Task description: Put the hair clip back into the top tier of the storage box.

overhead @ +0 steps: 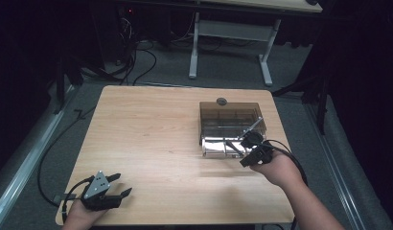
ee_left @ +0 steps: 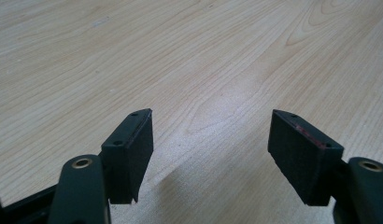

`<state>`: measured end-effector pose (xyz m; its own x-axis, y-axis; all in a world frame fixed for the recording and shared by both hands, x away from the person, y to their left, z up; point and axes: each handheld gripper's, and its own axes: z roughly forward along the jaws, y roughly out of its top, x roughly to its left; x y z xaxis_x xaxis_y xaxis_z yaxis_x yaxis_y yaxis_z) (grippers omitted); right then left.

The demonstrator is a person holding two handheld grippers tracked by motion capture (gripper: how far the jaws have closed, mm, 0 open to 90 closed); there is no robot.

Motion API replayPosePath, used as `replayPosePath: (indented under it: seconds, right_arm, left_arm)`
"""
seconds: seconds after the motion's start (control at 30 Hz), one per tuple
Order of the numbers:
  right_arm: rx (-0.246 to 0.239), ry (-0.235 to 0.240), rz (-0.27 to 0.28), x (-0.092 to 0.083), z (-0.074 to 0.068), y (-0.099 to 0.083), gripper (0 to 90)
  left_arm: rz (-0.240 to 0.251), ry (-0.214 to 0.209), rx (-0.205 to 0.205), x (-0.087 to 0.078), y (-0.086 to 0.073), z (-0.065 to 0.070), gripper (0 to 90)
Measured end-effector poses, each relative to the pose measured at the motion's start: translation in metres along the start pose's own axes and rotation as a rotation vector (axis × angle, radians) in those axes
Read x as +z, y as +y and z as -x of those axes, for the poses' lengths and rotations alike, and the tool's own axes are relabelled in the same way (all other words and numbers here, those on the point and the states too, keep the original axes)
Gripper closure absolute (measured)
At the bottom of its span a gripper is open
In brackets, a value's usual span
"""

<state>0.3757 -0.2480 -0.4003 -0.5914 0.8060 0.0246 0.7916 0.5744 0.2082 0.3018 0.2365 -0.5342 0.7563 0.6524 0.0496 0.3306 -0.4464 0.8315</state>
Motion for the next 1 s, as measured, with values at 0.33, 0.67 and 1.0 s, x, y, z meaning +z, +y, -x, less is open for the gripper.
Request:
replayPosePath:
  seconds: [0.33, 0.67, 1.0]
  right_arm:
    - [0.015, -0.014, 0.056, 0.025, -0.008, -0.022, 74.9]
    - [0.051, -0.023, 0.205, 0.051, -0.019, -0.042, 65.8]
    - [0.069, -0.030, 0.418, 0.072, -0.031, -0.062, 60.6]
  left_arm:
    - [0.002, -0.002, -0.002, 0.000, 0.000, 0.000, 31.5]
    - [0.009, 0.002, -0.010, -0.001, 0.000, -0.001, 31.2]
    - [0.011, 0.006, -0.020, 0.000, 0.000, -0.002, 30.9]
